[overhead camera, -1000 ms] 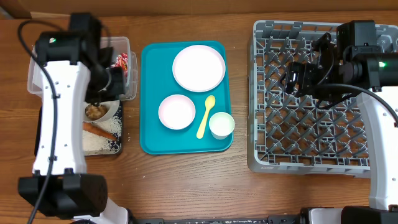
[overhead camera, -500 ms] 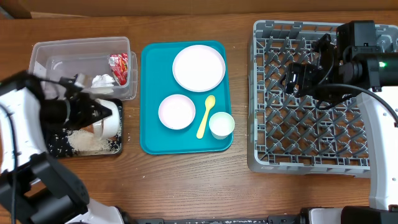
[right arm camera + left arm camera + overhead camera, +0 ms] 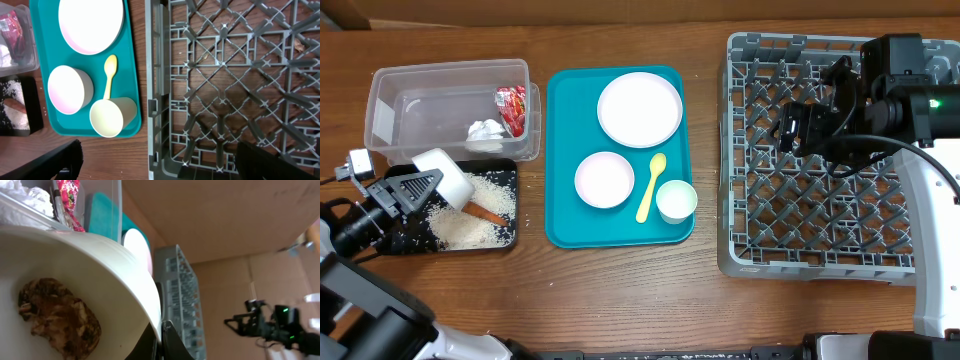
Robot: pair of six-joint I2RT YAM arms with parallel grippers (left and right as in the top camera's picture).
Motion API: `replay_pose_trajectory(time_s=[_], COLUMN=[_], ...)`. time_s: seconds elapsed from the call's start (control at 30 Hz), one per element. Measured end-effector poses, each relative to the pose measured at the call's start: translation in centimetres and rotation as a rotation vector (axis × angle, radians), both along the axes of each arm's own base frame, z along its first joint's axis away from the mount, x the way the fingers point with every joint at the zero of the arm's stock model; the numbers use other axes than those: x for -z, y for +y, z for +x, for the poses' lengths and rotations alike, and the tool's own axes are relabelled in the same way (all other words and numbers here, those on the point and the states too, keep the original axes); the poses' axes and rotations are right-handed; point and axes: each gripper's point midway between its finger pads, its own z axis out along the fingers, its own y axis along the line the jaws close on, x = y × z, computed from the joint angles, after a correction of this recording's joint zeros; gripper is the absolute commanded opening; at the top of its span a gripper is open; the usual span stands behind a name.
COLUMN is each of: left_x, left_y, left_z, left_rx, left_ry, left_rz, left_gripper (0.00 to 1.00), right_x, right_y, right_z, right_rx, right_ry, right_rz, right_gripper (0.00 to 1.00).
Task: Sort waste into correct bins and load items into the dishwasher
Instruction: 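Carry the white bowl over the black tray and tip out the food, then carry the emptied white bowl back and set it on the teal tray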
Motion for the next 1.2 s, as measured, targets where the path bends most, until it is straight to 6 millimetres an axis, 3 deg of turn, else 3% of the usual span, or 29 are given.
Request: replay_pose_trajectory(time_s=[0.37, 0.73, 0.87, 1.03, 1.2], left_x=[2.1, 1.5, -0.4, -4.8, -10.1], left_y=[0.5, 0.6, -0.4, -3.7, -11.6], left_z=[0.9, 1.1, 1.8, 4.6, 7.5], left_rx=[-0.057, -0.073, -0.039, 0.123, 0.417], left_ry=[0.088, 0.068, 0.055, -0.100, -0.318], left_rz=[-0.276, -0.305, -0.308, -0.128, 0.126], left_gripper=[0.04, 0.04, 0.04, 0.04, 0.04], right_x=[0.1, 0.1, 0.1, 0.1, 0.1], right_y=[0.0, 0.0, 0.0, 0.0, 0.0], right_z=[-0.3, -0.3, -0.3, -0.3, -0.4], right_rx=[0.000, 0.001, 0.000, 0.001, 0.000], right_ry=[0.014, 0.015, 0.015, 0.015, 0.017], right_rz=[0.000, 0.000, 0.000, 0.000, 0.000], right_gripper=[1.00, 1.00, 1.00, 1.00, 1.00])
